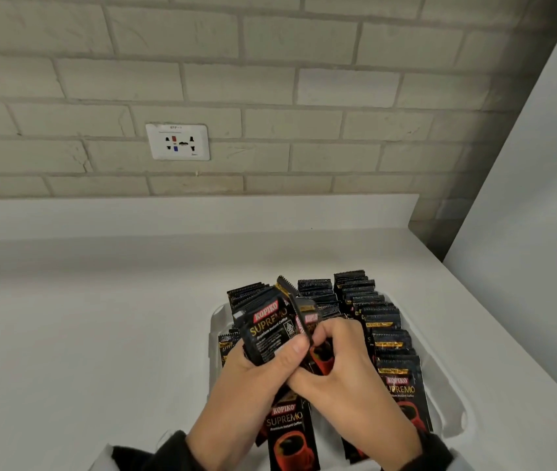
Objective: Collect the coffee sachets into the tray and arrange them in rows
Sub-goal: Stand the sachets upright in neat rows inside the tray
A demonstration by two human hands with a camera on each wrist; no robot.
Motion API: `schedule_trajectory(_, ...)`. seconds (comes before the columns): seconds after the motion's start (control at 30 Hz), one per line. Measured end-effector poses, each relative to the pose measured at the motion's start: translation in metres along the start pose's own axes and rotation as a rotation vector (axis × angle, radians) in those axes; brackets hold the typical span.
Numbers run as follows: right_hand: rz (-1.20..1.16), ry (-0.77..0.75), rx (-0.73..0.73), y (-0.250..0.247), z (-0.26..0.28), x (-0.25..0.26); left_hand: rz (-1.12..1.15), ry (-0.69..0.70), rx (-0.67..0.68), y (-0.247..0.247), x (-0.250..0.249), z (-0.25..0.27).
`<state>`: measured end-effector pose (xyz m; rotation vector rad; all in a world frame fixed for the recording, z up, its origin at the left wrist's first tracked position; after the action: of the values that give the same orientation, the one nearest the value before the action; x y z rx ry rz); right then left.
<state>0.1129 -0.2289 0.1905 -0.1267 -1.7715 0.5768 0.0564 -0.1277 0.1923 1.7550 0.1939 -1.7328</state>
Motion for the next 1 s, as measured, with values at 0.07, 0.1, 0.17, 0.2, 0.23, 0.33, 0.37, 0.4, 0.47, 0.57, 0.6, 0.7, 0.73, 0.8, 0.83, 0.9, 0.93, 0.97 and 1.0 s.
schedule_trajectory(0.07,-0.008,-0.014,0.005,-0.002,0.001,0.002,-0.022,0.011,0.05,-0.003,0.002,-0.002)
schedule_trajectory(0.1,-0.014,-0.019,0.009,-0.003,0.001,0.003,-0.026,0.007,0.053,-0.003,0.002,-0.002)
schedule_trajectory(0.17,-0.06,-0.008,0.029,-0.005,0.001,0.003,-0.021,-0.013,0.028,-0.005,0.002,-0.003)
schedule_trajectory(0.2,-0.102,0.011,0.044,-0.006,0.002,0.003,-0.008,-0.02,-0.012,-0.006,0.003,-0.004)
schedule_trajectory(0.23,-0.155,0.037,0.062,-0.008,0.002,0.001,-0.002,-0.03,-0.066,-0.007,0.002,-0.005)
schedule_trajectory(0.33,-0.332,0.13,0.109,-0.011,-0.001,-0.006,0.011,-0.053,-0.209,-0.015,0.005,-0.011)
schedule_trajectory(0.37,-0.376,0.153,0.106,-0.012,-0.003,-0.009,0.004,-0.062,-0.244,-0.016,0.003,-0.012)
schedule_trajectory(0.4,-0.407,0.168,0.083,-0.014,-0.004,-0.013,-0.005,-0.068,-0.264,-0.019,0.003,-0.013)
schedule_trajectory(0.47,-0.449,0.171,-0.016,-0.019,-0.007,-0.02,-0.025,-0.077,-0.289,-0.022,0.002,-0.016)
schedule_trajectory(0.57,-0.593,0.129,-0.135,-0.03,-0.009,-0.022,-0.035,-0.079,-0.291,-0.025,0.003,-0.019)
schedule_trajectory(0.6,-0.652,0.119,-0.115,-0.032,-0.009,-0.021,-0.037,-0.083,-0.285,-0.025,0.003,-0.019)
schedule_trajectory(0.7,-0.621,0.141,-0.017,-0.032,-0.01,-0.017,-0.039,-0.083,-0.247,-0.019,0.004,-0.017)
schedule_trajectory(0.73,-0.562,0.156,0.032,-0.03,-0.009,-0.014,-0.034,-0.078,-0.236,-0.017,0.004,-0.016)
schedule_trajectory(0.8,-0.475,0.185,0.081,-0.022,-0.008,-0.012,-0.031,-0.068,-0.226,-0.013,0.004,-0.014)
schedule_trajectory(0.83,-0.448,0.194,0.073,-0.019,-0.008,-0.015,-0.03,-0.07,-0.223,-0.011,0.004,-0.014)
schedule_trajectory(0.9,-0.415,0.195,0.035,-0.016,-0.007,-0.018,-0.005,-0.094,-0.226,-0.01,0.004,-0.012)
schedule_trajectory(0.93,-0.411,0.204,0.033,-0.015,-0.006,-0.019,0.009,-0.111,-0.223,-0.01,0.004,-0.012)
schedule_trajectory(0.97,-0.419,0.222,0.045,-0.014,-0.005,-0.02,0.018,-0.127,-0.209,-0.01,0.004,-0.011)
schedule_trajectory(1.0,-0.442,0.247,0.059,-0.014,-0.004,-0.021,0.021,-0.139,-0.186,-0.009,0.003,-0.01)
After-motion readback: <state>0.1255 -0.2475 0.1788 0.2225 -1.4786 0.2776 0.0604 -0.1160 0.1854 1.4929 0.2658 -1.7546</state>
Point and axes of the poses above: each hand's wrist, its own z-axis away from the middle knuckle, its own y-axis out of the palm, x = y × z, the point moved 2 cm from there along -z, towards the middle knuckle, and after that the axes turned 15 degrees about -x, right-handed, at the moved point
